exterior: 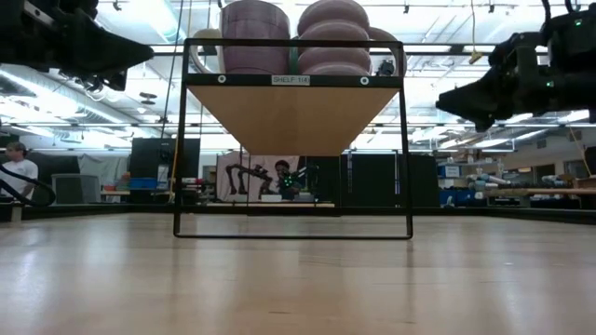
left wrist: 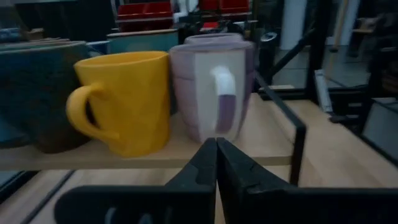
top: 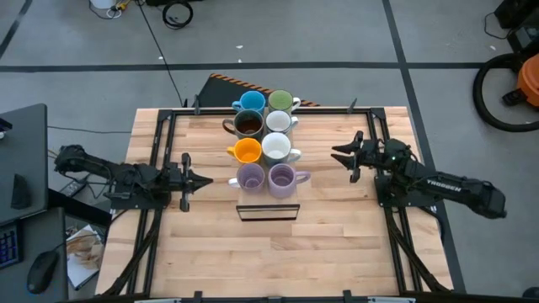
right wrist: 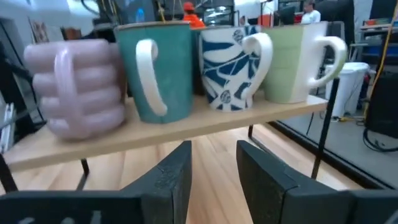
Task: Place coffee mugs
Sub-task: Return to Home Position
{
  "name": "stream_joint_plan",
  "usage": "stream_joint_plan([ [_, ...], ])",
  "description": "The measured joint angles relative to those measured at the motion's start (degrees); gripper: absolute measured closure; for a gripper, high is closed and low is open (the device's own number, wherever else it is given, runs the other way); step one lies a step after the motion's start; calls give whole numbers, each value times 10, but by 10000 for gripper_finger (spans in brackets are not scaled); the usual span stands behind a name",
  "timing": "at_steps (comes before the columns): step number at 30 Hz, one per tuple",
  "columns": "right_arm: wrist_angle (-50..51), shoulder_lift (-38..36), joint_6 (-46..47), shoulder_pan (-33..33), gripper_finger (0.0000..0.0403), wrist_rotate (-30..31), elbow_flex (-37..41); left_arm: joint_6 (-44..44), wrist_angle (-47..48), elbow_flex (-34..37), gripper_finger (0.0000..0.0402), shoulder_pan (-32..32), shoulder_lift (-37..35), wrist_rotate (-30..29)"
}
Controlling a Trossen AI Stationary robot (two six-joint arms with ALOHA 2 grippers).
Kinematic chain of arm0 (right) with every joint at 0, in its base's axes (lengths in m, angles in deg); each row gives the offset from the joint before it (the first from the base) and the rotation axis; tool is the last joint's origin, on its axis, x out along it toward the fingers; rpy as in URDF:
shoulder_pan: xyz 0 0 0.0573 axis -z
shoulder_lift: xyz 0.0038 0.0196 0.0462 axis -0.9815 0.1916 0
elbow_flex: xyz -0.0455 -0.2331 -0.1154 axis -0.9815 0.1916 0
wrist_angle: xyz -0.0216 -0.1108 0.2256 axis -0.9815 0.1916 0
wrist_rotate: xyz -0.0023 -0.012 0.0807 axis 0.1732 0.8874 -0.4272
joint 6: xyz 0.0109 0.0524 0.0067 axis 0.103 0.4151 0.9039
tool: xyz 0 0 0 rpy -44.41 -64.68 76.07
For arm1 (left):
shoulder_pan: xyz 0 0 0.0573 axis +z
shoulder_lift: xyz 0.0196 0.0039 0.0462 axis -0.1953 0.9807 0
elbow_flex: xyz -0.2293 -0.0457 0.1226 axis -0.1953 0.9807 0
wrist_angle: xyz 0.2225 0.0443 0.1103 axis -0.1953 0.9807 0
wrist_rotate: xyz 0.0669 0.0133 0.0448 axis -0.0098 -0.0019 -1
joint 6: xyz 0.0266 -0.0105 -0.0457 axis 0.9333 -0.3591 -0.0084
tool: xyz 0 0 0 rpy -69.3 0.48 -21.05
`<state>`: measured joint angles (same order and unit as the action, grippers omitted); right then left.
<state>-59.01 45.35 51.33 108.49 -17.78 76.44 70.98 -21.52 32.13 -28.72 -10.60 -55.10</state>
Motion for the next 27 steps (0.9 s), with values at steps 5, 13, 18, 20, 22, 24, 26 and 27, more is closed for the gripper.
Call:
stream_joint_plan([
  [5,-35,3,36,41,271,-28,0,-11,-2,0,386,20,0,47],
  [13,-52,3,47,51,270,58,1,18,4,0,384,23,1,45],
  [18,-52,3,47,51,269,65,1,2,4,0,384,23,1,45],
  [20,-52,3,47,51,269,65,1,2,4,0,384,23,1,45],
  [22,-52,3,46,51,269,65,1,2,4,0,384,23,1,45],
  [24,-52,3,46,51,269,65,1,2,5,0,384,23,1,44],
  [26,-52,3,46,51,269,65,1,2,5,0,384,23,1,44],
  [27,-52,3,46,51,269,65,1,2,5,0,384,23,2,44],
])
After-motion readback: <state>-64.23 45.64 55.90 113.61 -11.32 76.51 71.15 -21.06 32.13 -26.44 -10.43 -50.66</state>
